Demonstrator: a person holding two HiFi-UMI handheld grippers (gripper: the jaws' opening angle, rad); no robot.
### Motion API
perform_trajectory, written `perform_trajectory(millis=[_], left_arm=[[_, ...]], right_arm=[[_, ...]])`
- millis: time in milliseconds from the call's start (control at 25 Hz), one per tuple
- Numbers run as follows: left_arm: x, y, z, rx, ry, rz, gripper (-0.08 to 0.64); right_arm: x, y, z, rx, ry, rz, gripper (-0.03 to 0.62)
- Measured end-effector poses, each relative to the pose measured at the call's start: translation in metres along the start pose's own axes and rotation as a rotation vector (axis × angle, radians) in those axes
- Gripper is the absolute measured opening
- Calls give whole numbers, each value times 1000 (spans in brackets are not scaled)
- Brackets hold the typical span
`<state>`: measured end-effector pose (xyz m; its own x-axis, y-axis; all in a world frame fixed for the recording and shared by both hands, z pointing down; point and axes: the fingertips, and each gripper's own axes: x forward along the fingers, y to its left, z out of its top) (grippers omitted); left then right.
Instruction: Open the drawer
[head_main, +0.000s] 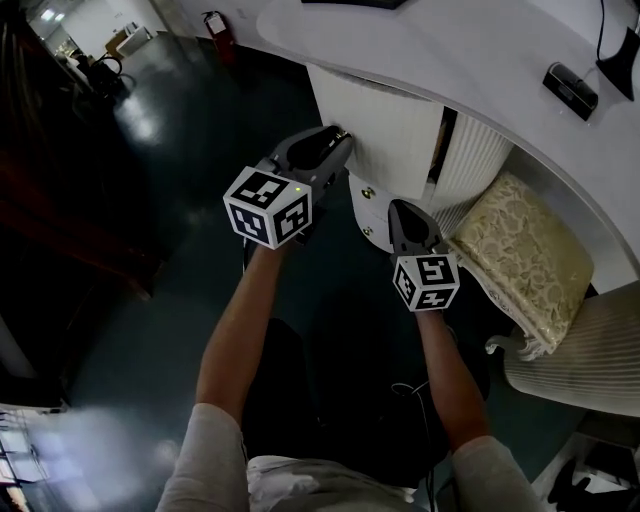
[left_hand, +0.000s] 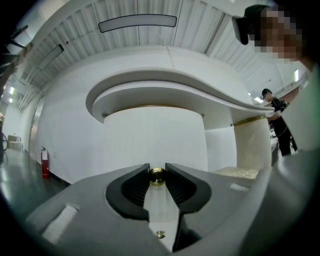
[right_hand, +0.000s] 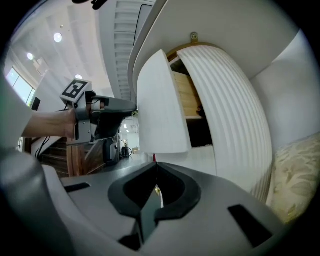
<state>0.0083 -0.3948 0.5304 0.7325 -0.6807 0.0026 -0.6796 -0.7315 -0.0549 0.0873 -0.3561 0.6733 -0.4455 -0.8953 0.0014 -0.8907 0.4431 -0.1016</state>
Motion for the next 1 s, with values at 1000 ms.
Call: perform_trajectory(millis=[1000], left_arm=[[-25, -5, -2, -10, -23, 10, 103]], right_arm=[[-9, -19, -12, -61, 46, -45, 15]])
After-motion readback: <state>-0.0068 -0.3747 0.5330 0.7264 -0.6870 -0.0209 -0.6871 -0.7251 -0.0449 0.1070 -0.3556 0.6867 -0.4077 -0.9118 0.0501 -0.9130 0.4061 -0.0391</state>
